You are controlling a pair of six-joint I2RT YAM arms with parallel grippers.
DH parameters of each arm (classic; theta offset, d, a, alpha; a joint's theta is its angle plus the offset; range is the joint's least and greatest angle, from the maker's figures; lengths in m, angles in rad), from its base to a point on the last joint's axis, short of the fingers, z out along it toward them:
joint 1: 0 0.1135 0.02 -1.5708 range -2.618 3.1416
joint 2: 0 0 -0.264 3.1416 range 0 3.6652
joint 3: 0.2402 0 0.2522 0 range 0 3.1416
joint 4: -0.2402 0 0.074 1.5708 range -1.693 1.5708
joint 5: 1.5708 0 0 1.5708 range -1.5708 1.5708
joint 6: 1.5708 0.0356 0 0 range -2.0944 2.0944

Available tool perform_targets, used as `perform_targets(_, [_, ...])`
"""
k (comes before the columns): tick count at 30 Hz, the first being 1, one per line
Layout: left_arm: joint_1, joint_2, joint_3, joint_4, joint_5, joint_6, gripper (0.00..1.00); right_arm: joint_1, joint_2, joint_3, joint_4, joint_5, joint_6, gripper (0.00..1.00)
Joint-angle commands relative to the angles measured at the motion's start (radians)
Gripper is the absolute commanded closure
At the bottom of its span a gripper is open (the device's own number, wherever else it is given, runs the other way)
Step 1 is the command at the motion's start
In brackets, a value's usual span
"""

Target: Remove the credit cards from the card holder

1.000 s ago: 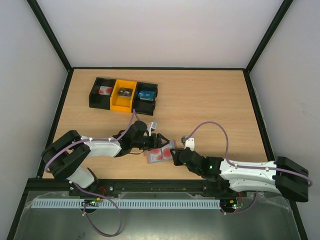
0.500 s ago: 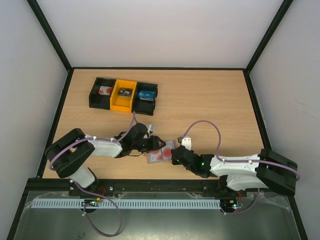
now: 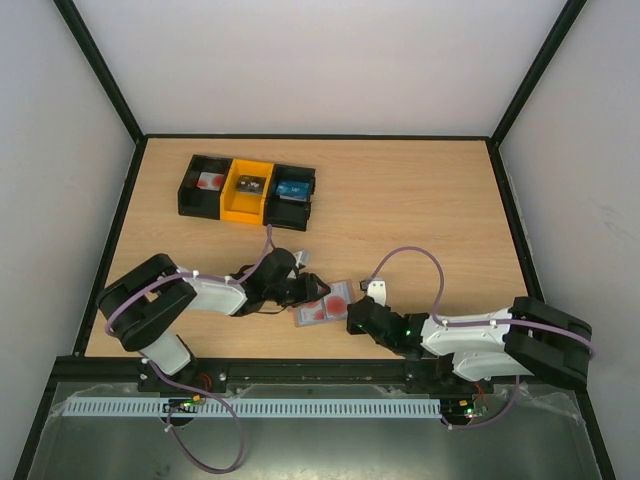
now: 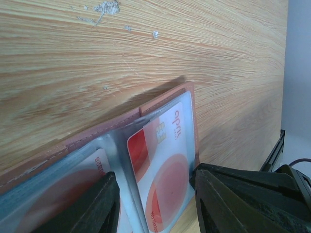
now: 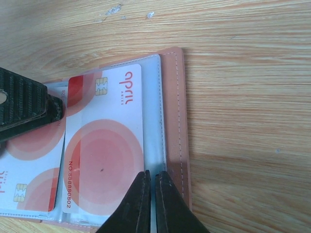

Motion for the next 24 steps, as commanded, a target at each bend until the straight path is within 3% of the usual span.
perform_targets(1, [-0.005,0.024,-0.006,0.001,-0.032,0.005,0.56,-0.006,0.01,-0.031,0.006,0.013,0.028,0.95])
perform_targets(8, [-0.011,0.047,-0.012,0.056,-0.021,-0.014,0.57,-0.006,0.055,-0.023,0.024,-0.007,0.03,0.96])
perform_targets(24, [-0.016,0.077,-0.018,0.15,-0.011,-0.058,0.72,-0.006,0.059,-0.057,0.072,-0.016,0.065,0.97])
